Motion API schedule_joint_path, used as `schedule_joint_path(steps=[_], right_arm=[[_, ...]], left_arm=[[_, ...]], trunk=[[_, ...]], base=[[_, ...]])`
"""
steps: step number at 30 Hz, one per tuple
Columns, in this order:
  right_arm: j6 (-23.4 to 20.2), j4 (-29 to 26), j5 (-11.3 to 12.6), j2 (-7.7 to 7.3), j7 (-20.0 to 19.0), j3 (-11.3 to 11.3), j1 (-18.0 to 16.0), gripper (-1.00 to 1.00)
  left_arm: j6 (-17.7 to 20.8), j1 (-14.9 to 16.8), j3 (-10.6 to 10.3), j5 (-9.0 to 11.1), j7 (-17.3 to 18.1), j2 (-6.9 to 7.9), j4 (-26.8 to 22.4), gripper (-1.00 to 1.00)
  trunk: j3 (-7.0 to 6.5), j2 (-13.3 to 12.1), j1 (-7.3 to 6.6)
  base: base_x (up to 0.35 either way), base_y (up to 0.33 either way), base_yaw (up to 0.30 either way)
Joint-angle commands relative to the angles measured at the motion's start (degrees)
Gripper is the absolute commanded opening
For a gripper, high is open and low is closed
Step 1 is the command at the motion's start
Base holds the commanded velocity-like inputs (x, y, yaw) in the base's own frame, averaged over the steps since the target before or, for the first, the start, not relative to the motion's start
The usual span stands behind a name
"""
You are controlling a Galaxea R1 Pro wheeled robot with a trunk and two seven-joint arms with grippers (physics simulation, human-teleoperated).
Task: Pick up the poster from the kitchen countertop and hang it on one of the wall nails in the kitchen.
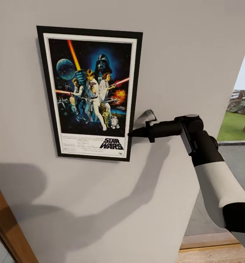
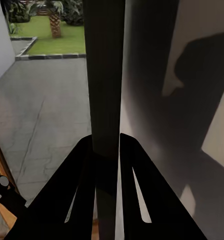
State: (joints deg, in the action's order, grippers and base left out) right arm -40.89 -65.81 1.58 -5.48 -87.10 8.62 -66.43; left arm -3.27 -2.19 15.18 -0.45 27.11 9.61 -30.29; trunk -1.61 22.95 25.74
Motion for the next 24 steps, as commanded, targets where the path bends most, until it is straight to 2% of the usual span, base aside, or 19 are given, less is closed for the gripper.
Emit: schedule_joint_path(steps=[1, 4, 8, 24], right_arm=[[-1.5, 0.1, -0.3, -0.06, 1.2, 0.1, 0.0, -1.00], [-0.3, 0.5, 0.1, 0.52, 0.3, 0.0, 0.0, -1.00], [1.2, 0.4, 0.1, 0.51, 0.7, 0.0, 0.0, -1.00], [2.1, 0.4, 0.1, 0.51, 0.7, 0.0, 0.0, -1.00]], left_arm=[[-0.1, 0.0, 0.2, -0.1, 0.3, -0.03, 0.0, 1.00], [-0.1, -0.2, 0.3, -0.1, 0.0, -0.19, 0.0, 1.00], [-0.1, -0.2, 0.3, -0.1, 0.0, -0.19, 0.0, 1.00], [-0.1, -0.2, 0.3, -0.1, 0.0, -0.19, 0.0, 1.00]], trunk=[[0.00, 0.0, 0.04], [0.01, 0.0, 0.04], [0.01, 0.0, 0.04], [0.01, 0.0, 0.04]], base=[[0.002, 0.000, 0.000], [0.001, 0.000, 0.000], [0.000, 0.000, 0.000], [0.000, 0.000, 0.000]])
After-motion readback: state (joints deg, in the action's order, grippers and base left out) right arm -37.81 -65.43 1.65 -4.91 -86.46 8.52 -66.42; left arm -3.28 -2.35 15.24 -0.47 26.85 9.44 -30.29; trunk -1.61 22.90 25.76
